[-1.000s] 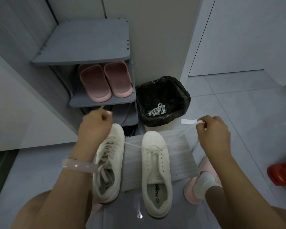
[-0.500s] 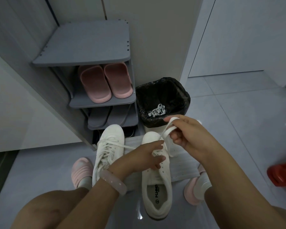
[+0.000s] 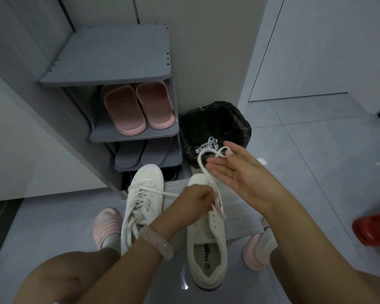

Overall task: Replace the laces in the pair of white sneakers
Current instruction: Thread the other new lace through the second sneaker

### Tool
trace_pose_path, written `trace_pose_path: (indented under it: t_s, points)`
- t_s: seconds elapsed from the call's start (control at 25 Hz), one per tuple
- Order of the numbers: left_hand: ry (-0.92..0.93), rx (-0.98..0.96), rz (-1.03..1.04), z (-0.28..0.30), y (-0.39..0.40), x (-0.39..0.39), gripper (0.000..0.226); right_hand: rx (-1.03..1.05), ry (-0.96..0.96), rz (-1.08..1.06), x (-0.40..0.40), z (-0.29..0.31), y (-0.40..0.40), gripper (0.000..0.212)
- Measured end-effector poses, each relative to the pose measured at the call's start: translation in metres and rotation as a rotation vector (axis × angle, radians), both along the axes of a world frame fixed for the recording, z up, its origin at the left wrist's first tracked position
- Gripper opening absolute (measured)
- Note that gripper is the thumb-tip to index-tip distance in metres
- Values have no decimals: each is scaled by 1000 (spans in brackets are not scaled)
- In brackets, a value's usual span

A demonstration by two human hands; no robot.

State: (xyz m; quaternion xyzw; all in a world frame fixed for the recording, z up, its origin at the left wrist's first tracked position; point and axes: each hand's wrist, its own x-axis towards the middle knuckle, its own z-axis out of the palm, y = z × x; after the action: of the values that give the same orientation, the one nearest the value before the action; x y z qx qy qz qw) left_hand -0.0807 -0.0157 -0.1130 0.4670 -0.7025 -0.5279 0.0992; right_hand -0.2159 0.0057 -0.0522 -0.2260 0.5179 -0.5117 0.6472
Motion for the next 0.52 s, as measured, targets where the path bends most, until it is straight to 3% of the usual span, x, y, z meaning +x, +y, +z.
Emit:
trace_pose_path:
  t_s: [0.12, 0.2, 0.32, 0.44, 0.52]
  points:
    - [345, 220, 371, 20, -13, 4, 29, 42, 511, 172, -7, -10, 3, 25]
    - [475, 281, 454, 27, -18, 8, 32, 17, 605, 435, -6, -14, 6, 29]
    - [521, 306, 483, 30, -18, 10, 31, 8, 735, 735, 0, -20, 9, 25]
    - [540, 287, 534, 29, -21, 14, 31, -26, 964, 859, -1, -31, 7, 25]
    - [536, 231, 574, 30, -25, 17, 32, -14, 1003, 862, -2, -30, 8, 27]
